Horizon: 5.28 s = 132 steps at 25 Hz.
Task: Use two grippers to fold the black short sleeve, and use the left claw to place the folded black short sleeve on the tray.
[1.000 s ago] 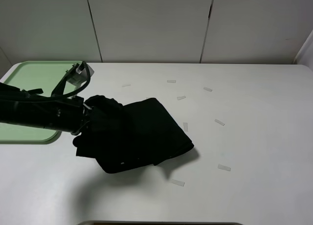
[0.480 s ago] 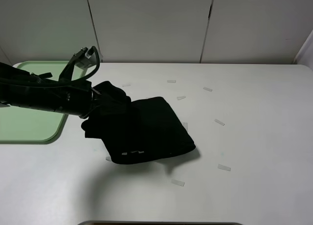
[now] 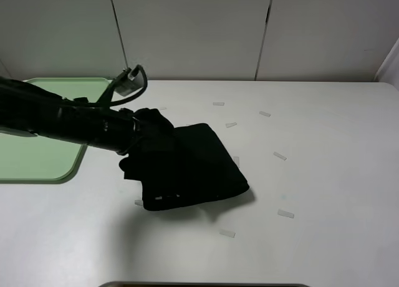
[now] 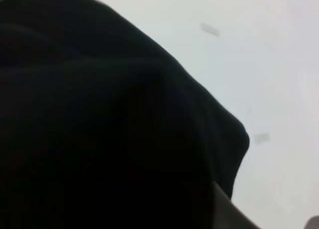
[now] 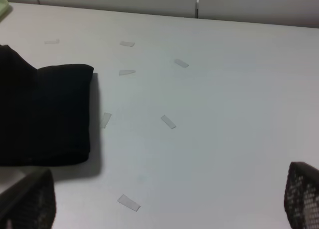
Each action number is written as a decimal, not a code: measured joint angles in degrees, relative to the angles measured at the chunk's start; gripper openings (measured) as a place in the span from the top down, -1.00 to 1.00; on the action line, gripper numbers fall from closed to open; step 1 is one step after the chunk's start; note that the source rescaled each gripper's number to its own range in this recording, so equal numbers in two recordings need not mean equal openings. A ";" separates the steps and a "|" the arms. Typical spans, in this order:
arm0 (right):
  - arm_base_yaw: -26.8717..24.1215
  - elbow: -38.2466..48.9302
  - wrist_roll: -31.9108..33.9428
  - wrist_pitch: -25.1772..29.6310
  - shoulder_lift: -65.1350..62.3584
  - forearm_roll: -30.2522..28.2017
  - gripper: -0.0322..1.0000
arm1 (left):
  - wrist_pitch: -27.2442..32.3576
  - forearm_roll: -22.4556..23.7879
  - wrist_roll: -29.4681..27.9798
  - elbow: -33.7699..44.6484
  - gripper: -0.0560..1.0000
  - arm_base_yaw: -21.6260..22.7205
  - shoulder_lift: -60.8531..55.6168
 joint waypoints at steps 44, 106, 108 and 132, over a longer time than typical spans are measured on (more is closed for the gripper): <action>0.00 0.00 0.00 0.00 0.00 0.16 -0.99 | 9.86 -0.38 46.50 -26.12 -0.27 -11.45 13.74; 0.00 0.00 0.00 0.00 0.00 0.21 -0.99 | 2.48 -0.34 44.59 -30.68 -0.66 -14.13 20.47; 0.00 0.00 0.00 0.00 0.00 0.21 -0.99 | 2.66 -0.40 43.39 -30.68 -0.66 -14.13 20.47; 0.00 0.00 0.00 -0.02 0.00 0.21 -0.99 | -9.55 0.84 33.96 -29.12 -1.00 -11.73 10.62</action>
